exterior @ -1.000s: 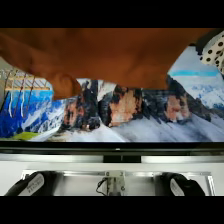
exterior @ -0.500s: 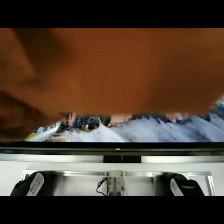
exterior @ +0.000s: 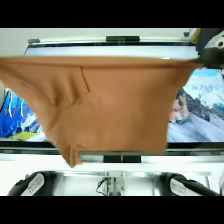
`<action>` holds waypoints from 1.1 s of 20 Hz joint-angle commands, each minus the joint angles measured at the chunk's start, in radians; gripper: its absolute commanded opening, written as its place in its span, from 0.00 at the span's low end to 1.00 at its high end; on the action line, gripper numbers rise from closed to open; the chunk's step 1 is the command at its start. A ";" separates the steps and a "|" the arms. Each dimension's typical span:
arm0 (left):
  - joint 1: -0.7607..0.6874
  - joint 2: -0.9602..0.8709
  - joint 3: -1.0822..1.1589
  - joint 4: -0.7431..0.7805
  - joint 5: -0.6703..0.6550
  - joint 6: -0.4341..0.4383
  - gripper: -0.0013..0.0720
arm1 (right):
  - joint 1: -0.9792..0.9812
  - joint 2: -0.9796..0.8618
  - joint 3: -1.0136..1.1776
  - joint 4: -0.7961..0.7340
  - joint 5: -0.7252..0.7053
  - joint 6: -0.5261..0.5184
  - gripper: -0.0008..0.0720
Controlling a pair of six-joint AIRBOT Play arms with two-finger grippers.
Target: Fold the shirts.
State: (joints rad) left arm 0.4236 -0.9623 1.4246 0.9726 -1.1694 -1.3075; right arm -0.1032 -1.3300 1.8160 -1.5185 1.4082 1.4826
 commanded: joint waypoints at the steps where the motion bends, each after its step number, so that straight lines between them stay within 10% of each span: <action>1: -0.120 -0.165 -0.146 -0.003 0.194 0.021 0.06 | 0.001 -0.249 0.002 0.063 -0.092 0.056 0.10; 11: -0.332 -0.620 -0.011 -0.011 0.625 -0.121 0.06 | 0.001 -0.525 0.002 0.074 -0.474 0.243 0.10; 13: -0.333 -0.657 -0.012 -0.011 0.553 -0.146 0.07 | 0.001 -0.549 0.002 0.123 -0.431 0.271 0.14; 15: -0.315 -0.663 -0.007 -0.011 0.417 -0.145 0.17 | 0.000 -0.553 0.003 0.182 -0.350 0.257 0.78; 17: -0.256 -0.660 0.030 -0.008 0.210 -0.145 0.49 | -0.008 -0.530 0.012 0.171 -0.183 0.146 0.79; 22: -0.045 -0.654 0.012 0.063 -0.288 -0.136 0.49 | -0.083 -0.445 -0.019 0.112 0.177 0.032 0.78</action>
State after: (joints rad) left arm 0.2840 -1.6169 1.4586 1.0054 -1.1595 -1.4471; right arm -0.1478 -1.8141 1.8160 -1.4071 1.3823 1.5768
